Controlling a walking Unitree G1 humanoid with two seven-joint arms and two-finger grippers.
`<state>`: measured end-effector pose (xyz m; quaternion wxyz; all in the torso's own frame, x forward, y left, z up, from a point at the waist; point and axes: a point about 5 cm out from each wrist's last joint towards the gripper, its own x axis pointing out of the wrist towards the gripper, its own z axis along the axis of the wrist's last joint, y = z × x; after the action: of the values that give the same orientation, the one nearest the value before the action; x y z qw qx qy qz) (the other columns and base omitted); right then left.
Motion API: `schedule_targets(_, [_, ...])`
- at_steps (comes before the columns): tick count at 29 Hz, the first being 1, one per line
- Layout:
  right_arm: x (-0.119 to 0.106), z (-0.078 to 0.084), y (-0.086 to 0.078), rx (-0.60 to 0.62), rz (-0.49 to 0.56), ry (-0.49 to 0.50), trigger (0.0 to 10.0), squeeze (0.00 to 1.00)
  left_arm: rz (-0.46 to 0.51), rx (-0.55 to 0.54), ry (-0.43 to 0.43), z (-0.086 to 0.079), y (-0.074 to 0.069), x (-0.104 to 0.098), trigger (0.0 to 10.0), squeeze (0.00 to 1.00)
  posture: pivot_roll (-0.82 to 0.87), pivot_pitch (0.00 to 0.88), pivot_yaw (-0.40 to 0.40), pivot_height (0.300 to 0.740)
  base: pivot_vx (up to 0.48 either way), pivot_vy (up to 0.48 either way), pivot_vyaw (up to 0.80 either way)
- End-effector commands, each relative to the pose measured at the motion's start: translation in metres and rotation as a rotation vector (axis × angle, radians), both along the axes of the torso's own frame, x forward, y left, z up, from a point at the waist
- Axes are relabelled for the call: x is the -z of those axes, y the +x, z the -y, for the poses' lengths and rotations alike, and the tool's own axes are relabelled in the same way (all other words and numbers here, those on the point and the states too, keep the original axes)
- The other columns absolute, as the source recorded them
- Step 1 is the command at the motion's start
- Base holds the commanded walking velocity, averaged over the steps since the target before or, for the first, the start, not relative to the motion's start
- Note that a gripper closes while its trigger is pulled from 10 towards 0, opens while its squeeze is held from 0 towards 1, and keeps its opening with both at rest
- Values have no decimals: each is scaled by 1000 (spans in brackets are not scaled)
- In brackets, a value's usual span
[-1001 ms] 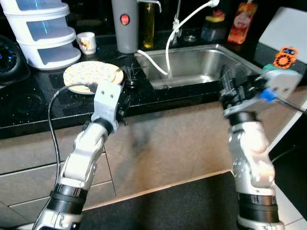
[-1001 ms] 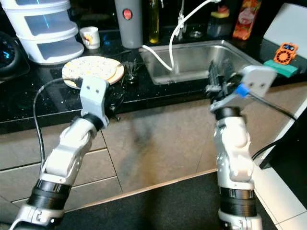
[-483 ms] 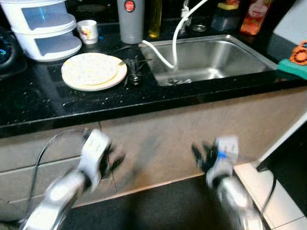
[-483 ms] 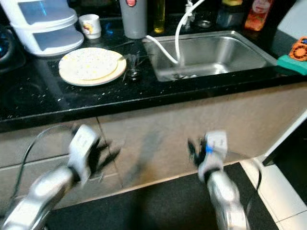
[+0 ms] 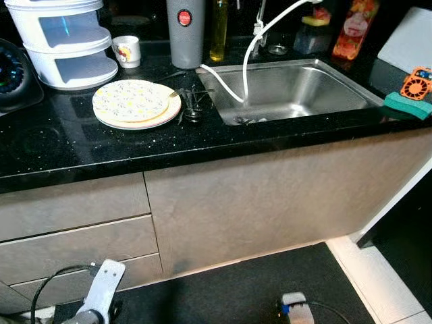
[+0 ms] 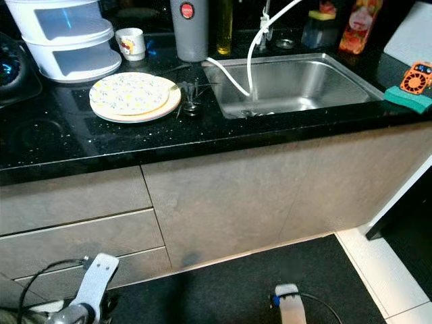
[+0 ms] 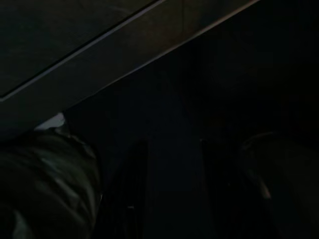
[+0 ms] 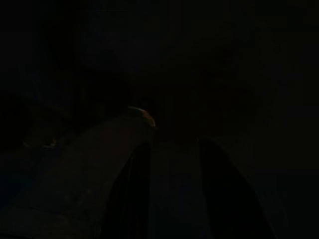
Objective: Kitchen organization
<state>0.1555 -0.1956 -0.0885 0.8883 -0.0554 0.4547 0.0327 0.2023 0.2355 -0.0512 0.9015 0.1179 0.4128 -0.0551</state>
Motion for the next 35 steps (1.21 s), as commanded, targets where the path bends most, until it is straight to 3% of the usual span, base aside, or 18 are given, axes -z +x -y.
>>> schedule_targets(1, [-4, 0, 8, -18, 37, -11, 10000, 0, -30, 10, 54, -2, 0, 2, 10000, 0, 41, 42, -17, 740, 0, 0, 0])
schedule_targets(4, [-4, 3, 12, 18, 38, -21, 10000, 0, -15, 5, 64, -1, 5, 4, 10000, 0, 41, 42, -17, 740, 0, 0, 0])
schedule_targets(10, [0, 7, 4, 24, 7, -64, 10000, 0, -31, 39, 69, 9, 4, 10, 10000, 0, 32, 37, -16, 740, 0, 0, 0])
schedule_targets(12, [-3, 19, 6, 144, 36, -88, 10000, 0, -31, 38, 69, 9, 4, 10, 10000, 0, 26, 34, -11, 740, 0, 0, 0])
schedule_targets(14, [-11, 39, 14, 344, 94, -106, 10000, 0, -28, 34, 72, 9, 5, 10, 10000, 0, 19, 30, -6, 740, 0, 0, 0])
schedule_targets(19, [-20, 52, 26, 441, 157, -118, 10000, 0, 5, 17, 71, 9, 11, 6, 10000, 0, 17, 25, -3, 740, 0, 0, 0])
schedule_targets(24, [-23, 53, 31, 436, 178, -124, 10000, 0, 42, 2, 58, 9, 20, 1, 10000, 0, 22, 21, -5, 740, 0, 0, 0])
schedule_targets(33, [-36, 39, 54, 425, 319, -68, 10000, 0, 272, -48, 3, 2, 62, -36, 10000, 0, 34, 31, -2, 740, 0, 0, 0])
schedule_targets(35, [-36, 39, 54, 425, 319, -68, 10000, 0, 272, -48, 3, 2, 62, -36, 10000, 0, 34, 31, -2, 740, 0, 0, 0])
